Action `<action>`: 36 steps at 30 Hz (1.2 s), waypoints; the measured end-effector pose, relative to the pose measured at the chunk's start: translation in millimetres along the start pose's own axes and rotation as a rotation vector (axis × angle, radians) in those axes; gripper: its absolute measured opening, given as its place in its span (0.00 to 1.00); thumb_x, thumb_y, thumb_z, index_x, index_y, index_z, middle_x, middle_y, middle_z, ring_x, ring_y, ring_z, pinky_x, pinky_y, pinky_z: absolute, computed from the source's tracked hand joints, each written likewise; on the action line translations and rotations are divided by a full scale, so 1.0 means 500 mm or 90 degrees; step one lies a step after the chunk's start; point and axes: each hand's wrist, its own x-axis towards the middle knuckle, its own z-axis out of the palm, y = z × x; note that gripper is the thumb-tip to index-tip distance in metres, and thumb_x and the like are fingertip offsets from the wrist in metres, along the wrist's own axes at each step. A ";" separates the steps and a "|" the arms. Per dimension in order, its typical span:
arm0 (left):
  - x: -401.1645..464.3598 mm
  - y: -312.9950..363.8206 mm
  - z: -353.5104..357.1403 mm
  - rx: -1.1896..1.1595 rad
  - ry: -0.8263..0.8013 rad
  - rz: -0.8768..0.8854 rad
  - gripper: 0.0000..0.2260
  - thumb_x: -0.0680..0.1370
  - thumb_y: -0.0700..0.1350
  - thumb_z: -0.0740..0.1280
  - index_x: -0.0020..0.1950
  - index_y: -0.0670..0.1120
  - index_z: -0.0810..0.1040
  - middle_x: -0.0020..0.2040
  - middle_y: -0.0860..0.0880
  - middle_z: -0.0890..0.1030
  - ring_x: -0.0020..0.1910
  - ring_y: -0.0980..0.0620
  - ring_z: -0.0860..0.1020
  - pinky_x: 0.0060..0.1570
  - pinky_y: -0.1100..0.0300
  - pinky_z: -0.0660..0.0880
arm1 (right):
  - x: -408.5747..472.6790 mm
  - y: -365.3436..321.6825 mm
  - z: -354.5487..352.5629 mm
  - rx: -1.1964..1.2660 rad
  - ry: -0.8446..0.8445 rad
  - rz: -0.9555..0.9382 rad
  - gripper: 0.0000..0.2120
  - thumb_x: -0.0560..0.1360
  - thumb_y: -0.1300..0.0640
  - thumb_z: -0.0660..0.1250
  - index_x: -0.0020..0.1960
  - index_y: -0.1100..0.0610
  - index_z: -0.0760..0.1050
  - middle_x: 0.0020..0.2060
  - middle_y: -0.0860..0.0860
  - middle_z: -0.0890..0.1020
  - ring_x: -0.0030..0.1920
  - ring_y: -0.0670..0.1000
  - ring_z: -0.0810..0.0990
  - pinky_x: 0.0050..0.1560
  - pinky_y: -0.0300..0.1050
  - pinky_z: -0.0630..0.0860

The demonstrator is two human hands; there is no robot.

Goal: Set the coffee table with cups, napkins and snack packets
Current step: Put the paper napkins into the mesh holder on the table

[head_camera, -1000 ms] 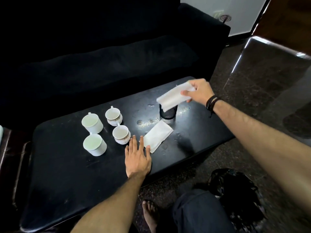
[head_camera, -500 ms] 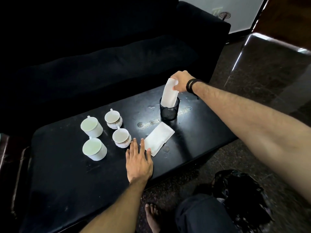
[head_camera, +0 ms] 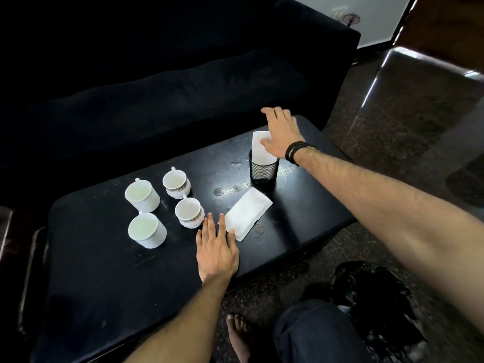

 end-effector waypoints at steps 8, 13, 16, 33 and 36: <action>0.000 0.002 -0.003 -0.001 -0.006 -0.005 0.26 0.82 0.56 0.49 0.79 0.50 0.57 0.79 0.45 0.56 0.78 0.48 0.55 0.75 0.49 0.54 | -0.201 -0.053 0.087 0.185 -0.115 0.130 0.12 0.71 0.46 0.70 0.50 0.51 0.80 0.49 0.50 0.81 0.53 0.53 0.80 0.51 0.43 0.75; -0.001 0.000 -0.004 -0.009 -0.006 -0.004 0.26 0.82 0.56 0.49 0.79 0.49 0.57 0.79 0.45 0.56 0.78 0.48 0.54 0.75 0.49 0.53 | -0.224 -0.052 0.153 0.158 -0.293 0.286 0.39 0.64 0.36 0.74 0.65 0.60 0.71 0.62 0.58 0.75 0.65 0.59 0.73 0.61 0.48 0.73; -0.002 0.000 -0.004 -0.001 -0.008 -0.002 0.26 0.82 0.56 0.49 0.79 0.49 0.57 0.80 0.45 0.56 0.78 0.48 0.54 0.75 0.50 0.52 | -0.210 -0.061 0.171 0.276 -0.315 0.375 0.38 0.60 0.39 0.79 0.63 0.57 0.75 0.59 0.55 0.79 0.63 0.56 0.76 0.59 0.45 0.75; 0.000 0.000 -0.004 0.016 -0.009 0.001 0.29 0.81 0.59 0.46 0.79 0.46 0.55 0.79 0.46 0.56 0.78 0.48 0.54 0.75 0.49 0.54 | -0.100 -0.013 -0.044 0.236 -0.016 0.113 0.08 0.69 0.50 0.73 0.44 0.53 0.80 0.40 0.49 0.82 0.46 0.53 0.80 0.45 0.42 0.70; -0.001 0.001 -0.004 0.013 -0.010 -0.003 0.29 0.81 0.59 0.46 0.79 0.46 0.55 0.80 0.46 0.56 0.78 0.48 0.54 0.76 0.50 0.53 | -0.053 0.008 -0.119 0.244 0.068 0.104 0.07 0.68 0.51 0.73 0.43 0.54 0.80 0.35 0.47 0.78 0.40 0.49 0.78 0.42 0.42 0.71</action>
